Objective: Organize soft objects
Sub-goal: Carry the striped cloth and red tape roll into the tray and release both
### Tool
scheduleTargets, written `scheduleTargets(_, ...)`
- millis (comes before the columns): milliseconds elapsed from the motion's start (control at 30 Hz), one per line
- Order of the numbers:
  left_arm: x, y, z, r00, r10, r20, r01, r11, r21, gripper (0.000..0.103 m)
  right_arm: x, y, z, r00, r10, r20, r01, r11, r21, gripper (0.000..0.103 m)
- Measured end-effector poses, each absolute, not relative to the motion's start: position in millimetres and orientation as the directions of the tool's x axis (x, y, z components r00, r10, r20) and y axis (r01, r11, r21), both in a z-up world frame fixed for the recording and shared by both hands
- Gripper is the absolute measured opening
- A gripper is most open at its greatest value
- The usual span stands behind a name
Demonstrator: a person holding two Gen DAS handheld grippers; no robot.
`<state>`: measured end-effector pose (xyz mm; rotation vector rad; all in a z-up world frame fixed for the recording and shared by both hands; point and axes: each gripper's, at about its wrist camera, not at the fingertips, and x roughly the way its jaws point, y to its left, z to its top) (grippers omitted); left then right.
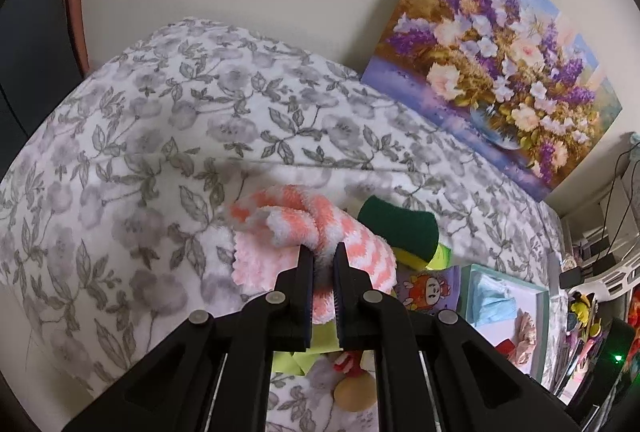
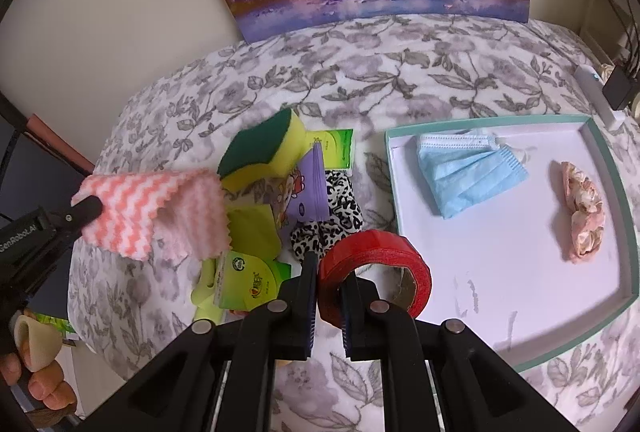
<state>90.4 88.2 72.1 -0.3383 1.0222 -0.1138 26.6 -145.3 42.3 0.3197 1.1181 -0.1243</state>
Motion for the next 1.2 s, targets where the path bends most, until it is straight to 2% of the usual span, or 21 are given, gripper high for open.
scheduleTargets(533,47.4,63.8,167.8,0.716,-0.28,-0.64,0.089,0.945,-0.314,0.009,4.0,-171.3,92.1,0.527,-0.021,-0.85,0.305,0.938,0.166,0.01)
scheduleTargets(833,31.4,12.1,185.1,0.72,-0.27,-0.639,0.164,0.961,-0.221,0.009,-11.0,-208.4,98.3,0.514,-0.083,-0.854,0.369,0.92,0.134,0.01)
scheduleTargets(1200,4.9,-68.5,199.5,0.744,-0.225,-0.629,0.255,0.966,-0.044,0.009,-35.5,-260.7,101.3,0.494,-0.173,-0.852,0.464,0.881,0.09,0.01)
